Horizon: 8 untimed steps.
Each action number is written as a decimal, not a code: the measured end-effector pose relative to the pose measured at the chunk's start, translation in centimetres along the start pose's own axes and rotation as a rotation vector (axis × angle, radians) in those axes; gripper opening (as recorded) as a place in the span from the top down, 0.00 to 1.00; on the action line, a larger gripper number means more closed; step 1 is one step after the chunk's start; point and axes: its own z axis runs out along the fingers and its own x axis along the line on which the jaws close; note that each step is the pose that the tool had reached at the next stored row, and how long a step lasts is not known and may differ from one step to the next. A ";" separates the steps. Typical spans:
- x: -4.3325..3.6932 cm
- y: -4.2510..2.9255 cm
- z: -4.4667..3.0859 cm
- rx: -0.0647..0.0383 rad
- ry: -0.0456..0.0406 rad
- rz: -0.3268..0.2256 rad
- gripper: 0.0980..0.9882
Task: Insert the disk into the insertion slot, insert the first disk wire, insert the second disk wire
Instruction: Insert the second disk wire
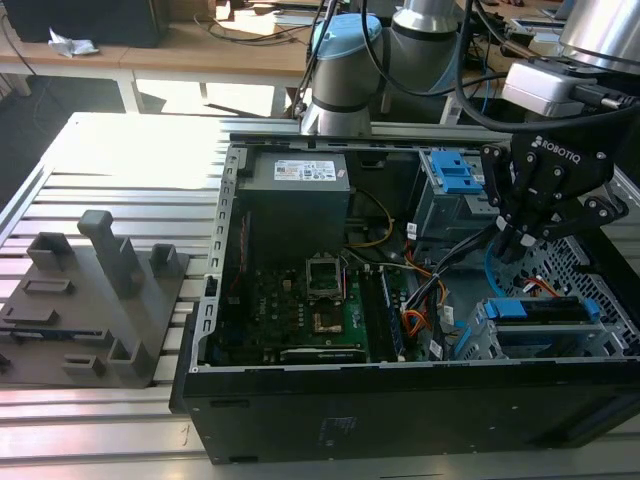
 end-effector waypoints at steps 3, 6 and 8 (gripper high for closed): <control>0.30 0.14 0.09 -0.003 -0.0044 0.027 0.94; 1.06 0.48 0.34 -0.006 -0.0076 0.045 0.94; 1.37 0.62 0.45 -0.006 -0.0087 0.052 0.94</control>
